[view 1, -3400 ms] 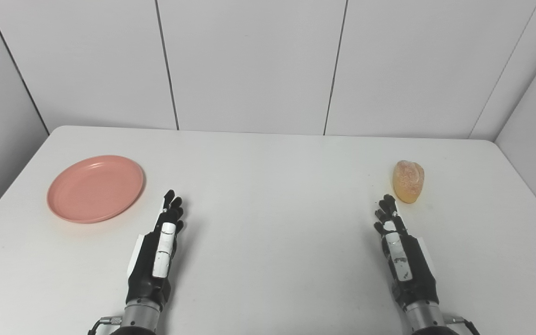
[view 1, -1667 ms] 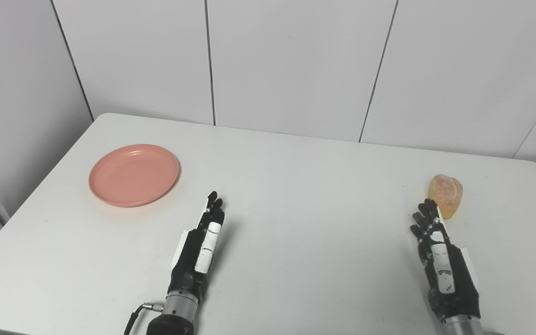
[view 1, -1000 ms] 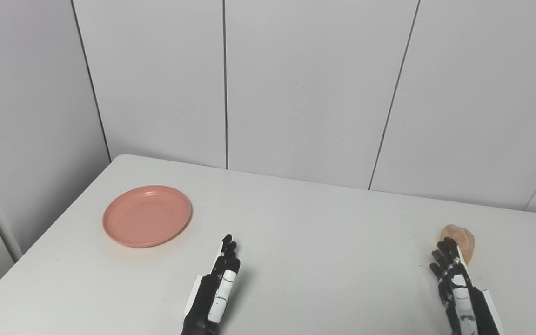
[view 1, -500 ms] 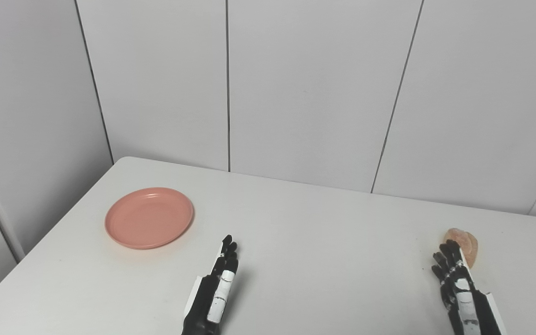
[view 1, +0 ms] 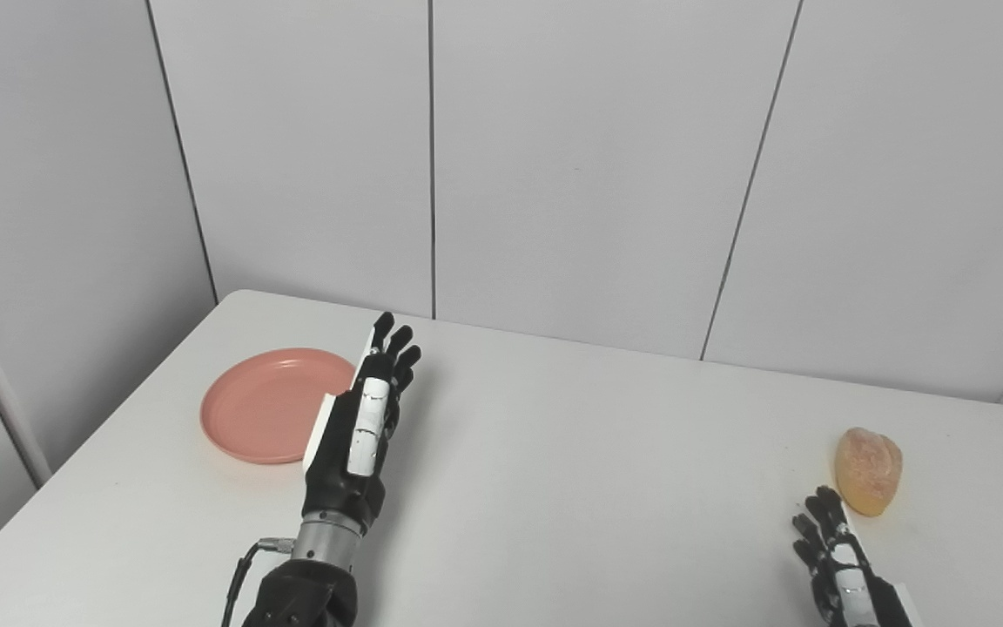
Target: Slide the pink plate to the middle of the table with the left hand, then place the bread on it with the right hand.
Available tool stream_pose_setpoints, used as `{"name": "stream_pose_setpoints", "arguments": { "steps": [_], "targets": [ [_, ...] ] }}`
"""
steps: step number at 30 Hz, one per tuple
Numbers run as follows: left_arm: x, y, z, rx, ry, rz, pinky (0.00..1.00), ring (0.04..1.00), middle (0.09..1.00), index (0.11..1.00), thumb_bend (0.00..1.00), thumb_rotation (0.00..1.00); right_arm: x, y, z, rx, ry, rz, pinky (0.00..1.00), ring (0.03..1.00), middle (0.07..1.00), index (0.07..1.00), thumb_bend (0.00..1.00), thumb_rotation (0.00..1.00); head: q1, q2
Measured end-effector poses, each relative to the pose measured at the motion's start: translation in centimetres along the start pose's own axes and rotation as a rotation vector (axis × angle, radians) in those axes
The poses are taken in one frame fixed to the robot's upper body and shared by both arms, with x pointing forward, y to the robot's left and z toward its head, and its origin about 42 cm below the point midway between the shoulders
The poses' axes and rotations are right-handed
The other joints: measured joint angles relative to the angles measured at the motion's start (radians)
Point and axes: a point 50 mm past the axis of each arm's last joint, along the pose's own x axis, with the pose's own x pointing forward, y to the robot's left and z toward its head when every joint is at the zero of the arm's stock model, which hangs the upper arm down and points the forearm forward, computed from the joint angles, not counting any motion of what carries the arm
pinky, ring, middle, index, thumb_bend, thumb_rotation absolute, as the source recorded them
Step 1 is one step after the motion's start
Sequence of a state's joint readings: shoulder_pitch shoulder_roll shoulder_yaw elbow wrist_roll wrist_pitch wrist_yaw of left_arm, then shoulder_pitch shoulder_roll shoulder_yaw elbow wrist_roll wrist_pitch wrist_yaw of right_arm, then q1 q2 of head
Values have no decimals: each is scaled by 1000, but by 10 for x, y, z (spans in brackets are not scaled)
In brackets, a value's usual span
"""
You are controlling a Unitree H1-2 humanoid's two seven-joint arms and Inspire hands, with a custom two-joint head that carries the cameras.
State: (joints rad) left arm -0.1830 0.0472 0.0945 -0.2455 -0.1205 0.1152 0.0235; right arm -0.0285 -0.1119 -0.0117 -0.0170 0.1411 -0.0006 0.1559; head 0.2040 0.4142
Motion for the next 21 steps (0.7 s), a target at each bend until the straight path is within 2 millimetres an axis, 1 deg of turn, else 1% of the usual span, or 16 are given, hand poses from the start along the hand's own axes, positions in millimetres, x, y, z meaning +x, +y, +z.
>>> {"name": "stream_pose_setpoints", "arguments": {
  "steps": [3,6,8,10,14,18,20,21],
  "targets": [
    [18,14,13,25,-34,9,1000,971,968,993,873,960,0,0,0,0,9,1,970,961,990,996,740,909,0,0],
    [36,31,30,69,-83,20,998,948,951,983,857,968,0,0,0,0,6,1,969,961,988,993,748,898,-3,3],
    [47,42,37,87,-101,30,992,941,946,971,893,957,0,0,1,2,5,1,971,962,990,995,742,897,-3,2],
    [60,56,40,105,-100,45,992,936,947,971,908,984,0,0,0,3,6,2,971,964,992,998,735,895,-5,3],
    [74,82,38,144,-93,39,998,936,934,959,934,999,0,0,1,13,3,8,974,966,994,997,736,879,-3,8],
    [94,120,32,209,-80,45,930,889,890,918,996,1000,0,0,0,17,5,10,970,965,993,996,731,875,-2,9],
    [102,138,35,240,-87,48,871,875,875,902,1000,1000,-1,-1,0,17,5,9,968,963,993,996,735,879,0,11],
    [106,144,37,249,-94,52,865,873,873,900,1000,1000,-1,-1,0,16,5,9,968,963,993,996,736,880,0,11]
  ]
}}
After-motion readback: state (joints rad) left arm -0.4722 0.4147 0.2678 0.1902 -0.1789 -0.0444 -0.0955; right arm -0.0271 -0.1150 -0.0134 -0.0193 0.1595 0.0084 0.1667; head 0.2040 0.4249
